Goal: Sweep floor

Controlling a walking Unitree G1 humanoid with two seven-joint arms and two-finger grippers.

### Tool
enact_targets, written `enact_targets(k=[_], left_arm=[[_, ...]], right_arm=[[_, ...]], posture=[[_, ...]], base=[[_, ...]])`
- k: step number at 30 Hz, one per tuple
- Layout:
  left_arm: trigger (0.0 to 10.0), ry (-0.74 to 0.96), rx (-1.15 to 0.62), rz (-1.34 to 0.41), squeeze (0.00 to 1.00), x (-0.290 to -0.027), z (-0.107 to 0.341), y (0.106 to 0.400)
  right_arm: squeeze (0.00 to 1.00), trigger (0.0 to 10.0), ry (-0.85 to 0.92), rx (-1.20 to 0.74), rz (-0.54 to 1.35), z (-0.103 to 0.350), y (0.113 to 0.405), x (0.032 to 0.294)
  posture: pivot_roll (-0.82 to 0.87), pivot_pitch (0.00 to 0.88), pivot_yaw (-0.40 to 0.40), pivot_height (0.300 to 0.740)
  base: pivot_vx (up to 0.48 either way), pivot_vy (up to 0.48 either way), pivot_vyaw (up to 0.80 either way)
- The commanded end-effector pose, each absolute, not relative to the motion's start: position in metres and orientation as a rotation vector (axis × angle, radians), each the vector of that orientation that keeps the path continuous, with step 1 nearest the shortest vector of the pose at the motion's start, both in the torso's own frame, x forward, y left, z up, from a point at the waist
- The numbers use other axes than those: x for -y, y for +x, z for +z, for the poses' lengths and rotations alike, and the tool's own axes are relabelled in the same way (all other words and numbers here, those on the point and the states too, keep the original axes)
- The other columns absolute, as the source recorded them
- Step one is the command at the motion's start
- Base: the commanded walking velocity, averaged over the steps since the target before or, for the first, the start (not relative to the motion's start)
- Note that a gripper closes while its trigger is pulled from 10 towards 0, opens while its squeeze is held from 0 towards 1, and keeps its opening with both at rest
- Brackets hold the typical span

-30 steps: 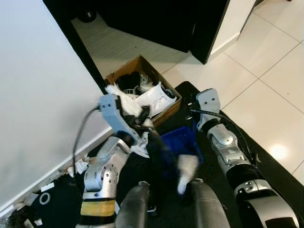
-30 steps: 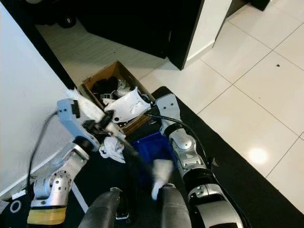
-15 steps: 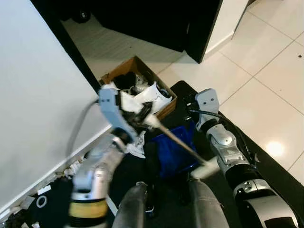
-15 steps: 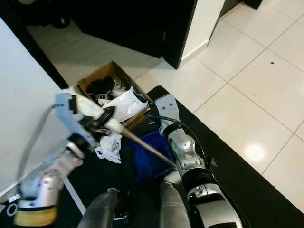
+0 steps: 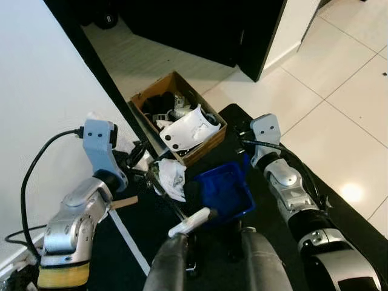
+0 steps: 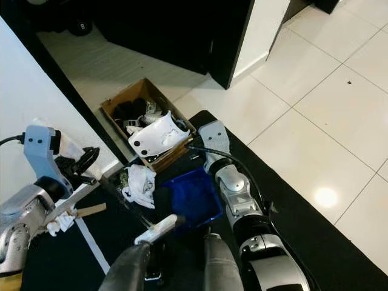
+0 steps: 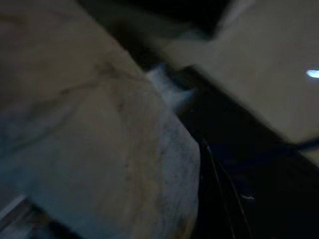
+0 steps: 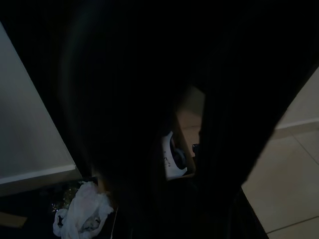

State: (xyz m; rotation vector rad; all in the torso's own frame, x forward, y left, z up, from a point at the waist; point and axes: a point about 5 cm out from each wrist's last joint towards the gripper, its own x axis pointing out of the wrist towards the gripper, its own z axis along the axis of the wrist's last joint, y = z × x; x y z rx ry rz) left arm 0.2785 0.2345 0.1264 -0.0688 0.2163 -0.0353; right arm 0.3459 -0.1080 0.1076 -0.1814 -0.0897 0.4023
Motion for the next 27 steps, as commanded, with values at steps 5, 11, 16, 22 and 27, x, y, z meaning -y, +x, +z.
enact_targets(k=[5, 11, 16, 22, 27], left_arm=[[10.0, 0.002, -0.296, 0.304, 0.0, -0.274, 0.1, 0.271], [10.0, -0.018, -0.33, 0.404, 0.0, -0.284, 0.094, 0.268], [10.0, -0.138, -0.333, 0.526, 0.0, -0.294, 0.083, 0.27], [10.0, -0.236, -0.257, 0.604, 0.0, -0.288, 0.084, 0.284], [10.0, -0.32, -0.195, 0.588, 0.0, -0.273, 0.094, 0.298]], right_arm=[[0.0, 10.0, -0.157, 0.004, 0.406, 0.089, 0.339, 0.109], [0.0, 10.0, -0.159, 0.004, 0.399, 0.089, 0.34, 0.112], [0.0, 10.0, -0.158, 0.005, 0.402, 0.089, 0.339, 0.11], [0.0, 10.0, -0.158, 0.008, 0.404, 0.089, 0.339, 0.109], [0.0, 10.0, -0.161, 0.007, 0.396, 0.089, 0.34, 0.113]], posture=[[0.03, 0.295, 0.026, 0.74], [0.03, 0.296, 0.024, 0.74], [0.02, 0.298, 0.024, 0.74], [0.01, 0.296, 0.024, 0.74], [0.01, 0.298, 0.023, 0.74]], base=[[0.0, 0.0, 0.0], [0.0, 0.0, 0.0], [0.0, 0.0, 0.0], [0.0, 0.0, 0.0], [0.0, 0.0, 0.0]])
